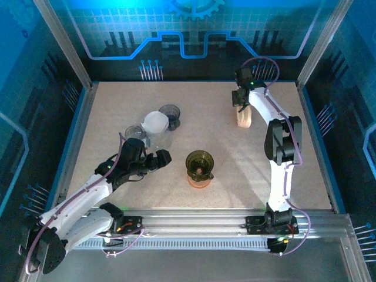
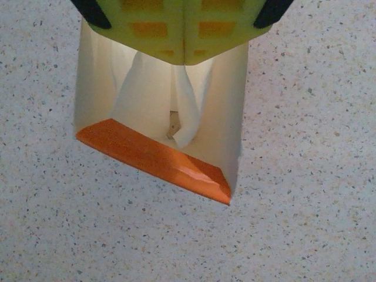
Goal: Place the coffee filter in the dripper
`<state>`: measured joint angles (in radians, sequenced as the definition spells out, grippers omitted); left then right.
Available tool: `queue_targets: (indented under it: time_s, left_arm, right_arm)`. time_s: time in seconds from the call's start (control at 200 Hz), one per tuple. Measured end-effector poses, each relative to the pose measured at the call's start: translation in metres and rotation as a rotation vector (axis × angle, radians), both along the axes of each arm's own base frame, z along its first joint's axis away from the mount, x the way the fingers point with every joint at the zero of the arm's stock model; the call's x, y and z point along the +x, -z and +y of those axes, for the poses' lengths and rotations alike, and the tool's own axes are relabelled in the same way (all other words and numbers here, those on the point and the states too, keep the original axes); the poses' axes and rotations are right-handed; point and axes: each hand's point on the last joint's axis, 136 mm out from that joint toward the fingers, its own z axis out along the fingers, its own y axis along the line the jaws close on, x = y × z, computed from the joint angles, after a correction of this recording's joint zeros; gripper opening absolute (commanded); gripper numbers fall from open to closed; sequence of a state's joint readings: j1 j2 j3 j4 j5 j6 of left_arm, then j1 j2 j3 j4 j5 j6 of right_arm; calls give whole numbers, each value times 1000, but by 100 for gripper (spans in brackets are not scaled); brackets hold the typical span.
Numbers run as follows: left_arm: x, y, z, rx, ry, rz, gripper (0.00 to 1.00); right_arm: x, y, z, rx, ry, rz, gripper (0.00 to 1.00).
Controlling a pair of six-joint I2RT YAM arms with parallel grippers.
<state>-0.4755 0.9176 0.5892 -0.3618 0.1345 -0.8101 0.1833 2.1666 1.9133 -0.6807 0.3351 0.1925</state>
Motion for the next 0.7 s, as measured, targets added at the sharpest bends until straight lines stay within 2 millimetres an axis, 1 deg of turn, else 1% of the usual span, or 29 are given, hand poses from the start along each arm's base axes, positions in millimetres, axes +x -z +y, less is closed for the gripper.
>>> queue_targets:
  time_s: [0.225,0.345,0.45,0.595,0.7]
  left_arm:
    - [-1,1,1,3,-1,5,90]
    - [-1,2,1,6,-3,7,90]
    - [-1,2,2,9,-6,7,90]
    - [-1,1,2,8,-6,4,90]
    - [-2,1,3,9,-6,6,90]
  right_arm:
    - [2,-1,0,-3,2,-11,0]
    - [-1,-6,0,0,1,-23,0]
    - [-6,-19,1,3,-3,-44,0]
    - [-12,-47,2,5,-3,-105,0]
    - [-17,-63,-1,1,5,-140,0]
